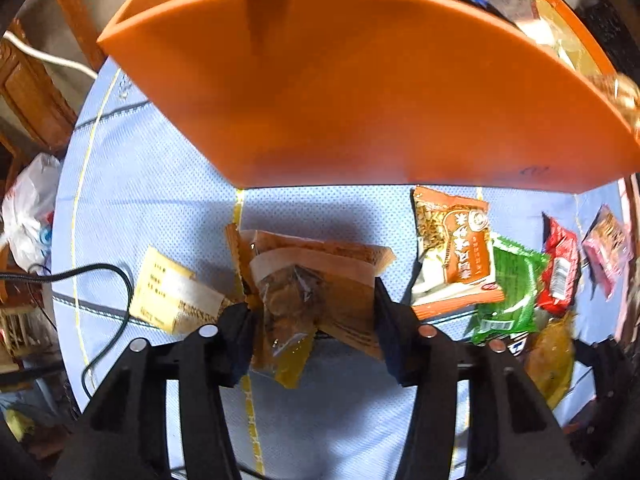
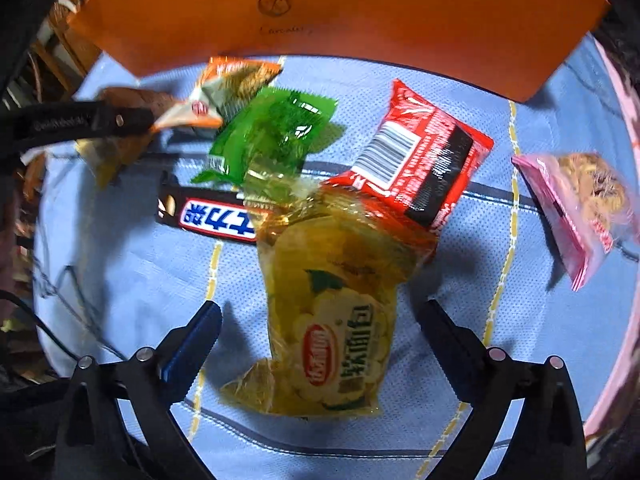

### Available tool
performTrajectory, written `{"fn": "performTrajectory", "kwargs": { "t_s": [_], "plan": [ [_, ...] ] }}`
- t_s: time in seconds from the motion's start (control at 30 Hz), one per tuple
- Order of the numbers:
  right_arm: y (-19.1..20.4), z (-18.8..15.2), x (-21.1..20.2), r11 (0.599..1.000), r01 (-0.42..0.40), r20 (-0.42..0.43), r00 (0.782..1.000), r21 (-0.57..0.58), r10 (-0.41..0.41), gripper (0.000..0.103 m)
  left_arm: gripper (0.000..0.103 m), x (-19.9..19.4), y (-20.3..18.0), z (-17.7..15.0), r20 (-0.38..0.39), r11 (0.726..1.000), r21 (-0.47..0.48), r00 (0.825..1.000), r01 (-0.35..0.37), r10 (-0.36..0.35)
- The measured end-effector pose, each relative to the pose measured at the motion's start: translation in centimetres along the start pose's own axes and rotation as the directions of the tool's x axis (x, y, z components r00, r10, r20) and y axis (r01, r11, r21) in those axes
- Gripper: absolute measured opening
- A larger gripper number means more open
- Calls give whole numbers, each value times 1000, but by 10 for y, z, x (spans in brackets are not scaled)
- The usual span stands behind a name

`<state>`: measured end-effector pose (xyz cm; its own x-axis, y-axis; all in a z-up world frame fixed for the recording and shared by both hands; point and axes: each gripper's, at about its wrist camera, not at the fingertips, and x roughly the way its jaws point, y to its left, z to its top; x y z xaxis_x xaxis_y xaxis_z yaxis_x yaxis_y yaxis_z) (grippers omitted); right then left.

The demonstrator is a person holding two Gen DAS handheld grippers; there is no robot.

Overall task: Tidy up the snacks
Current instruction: 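Carry both packets over the orange box and open both tools to drop them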

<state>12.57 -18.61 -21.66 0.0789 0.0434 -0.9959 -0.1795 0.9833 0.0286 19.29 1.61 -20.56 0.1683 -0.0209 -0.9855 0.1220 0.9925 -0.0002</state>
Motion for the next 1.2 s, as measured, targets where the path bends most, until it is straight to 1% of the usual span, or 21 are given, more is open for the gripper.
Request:
{"fn": "performTrajectory", "kwargs": {
  "t_s": [0.03, 0.07, 0.1, 0.17, 0.27, 0.33, 0.4, 0.5, 0.53, 0.6, 0.67, 0.7, 0.73, 0.77, 0.83, 0.87, 0.9, 0.93, 1.0, 1.1, 1.2],
  "plan": [
    [8, 0, 3, 999, 40, -13, 999, -26, -40, 100, 59, 1, -4, -1, 5, 999, 29, 1000, -22, 22],
    [13, 1, 3, 998, 55, -7, 998, -44, -55, 100, 63, 3, -9, -6, -3, 998, 53, 999, -43, 43],
    [12, 2, 4, 999, 45, -10, 999, -30, -45, 100, 69, 7, -11, -8, -16, 996, 66, 998, -54, 55],
    [10, 4, 4, 999, 31, -13, 999, 8, -31, 100, 72, 7, -16, -10, -15, 998, 53, 999, -45, 45],
    [-3, 2, -1, 995, -29, 40, 999, 92, 25, 100, 78, 13, -7, -15, -16, 1000, 24, 1000, -14, 15],
    [-1, 1, 0, 997, -18, 43, 999, 78, 15, 100, 90, 17, 2, -18, -12, 1000, 13, 1000, -20, 21],
    [3, 2, 1, 998, 0, 37, 999, 63, -3, 100, 99, 19, 11, -24, -6, 999, 0, 999, -34, 34],
    [14, 5, 4, 996, 24, 22, 999, 81, -26, 98, 99, 23, 20, -28, -17, 999, -41, 1000, -18, 17],
    [13, 7, 4, 996, 50, 15, 999, 79, -51, 94, 99, 24, 19, -31, -23, 999, -39, 1000, -20, 19],
    [26, 12, 3, 996, 60, 34, 997, 65, -62, 79, 99, 25, 25, -36, -31, 999, -41, 999, -16, 15],
    [32, 18, 3, 997, 59, 30, 998, 45, -61, 74, 99, 27, 32, -28, -41, 999, -36, 999, -13, 11],
    [35, 19, 3, 998, 57, 31, 998, 39, -58, 71, 99, 29, 29, -25, -47, 999, -39, 999, -13, 11],
    [38, 19, 3, 998, 56, 33, 998, 32, -57, 69, 99, 33, 25, -12, -55, 999, -44, 998, -13, 11],
    [40, 19, 1, 998, 59, 37, 997, 31, -60, 65, 99, 35, 22, -10, -62, 999, -49, 998, -14, 11],
    [44, 20, -1, 998, 43, 47, 998, 40, -45, 43, 99, 35, 17, -10, -83, 999, -40, 996, -17, 13],
    [44, 21, -2, 998, 30, 45, 998, 46, -32, 41, 97, 32, 13, -8, -80, 999, -35, 997, -19, 16],
    [41, 21, -3, 999, 17, 49, 999, 48, -19, 40, 87, 29, 9, -8, -62, 1000, -21, 998, -16, 14],
    [40, 20, -4, 999, 10, 55, 998, 45, -13, 40, 70, 25, 3, -3, -39, 1000, -4, 999, -8, 8],
    [36, 18, -9, 999, -9, 77, 997, 47, 6, 39, 58, 15, -4, -5, -1, 999, 23, 1000, -25, 25],
    [29, 20, -19, 999, -31, 109, 994, 44, 26, 39, 51, 10, 2, -7, 17, 999, -6, 998, 52, -52],
    [21, 14, -28, 997, -45, 132, 991, 58, 37, 39, 49, 3, 10, -10, 44, 996, -38, 996, 85, -83]
  ]
}}
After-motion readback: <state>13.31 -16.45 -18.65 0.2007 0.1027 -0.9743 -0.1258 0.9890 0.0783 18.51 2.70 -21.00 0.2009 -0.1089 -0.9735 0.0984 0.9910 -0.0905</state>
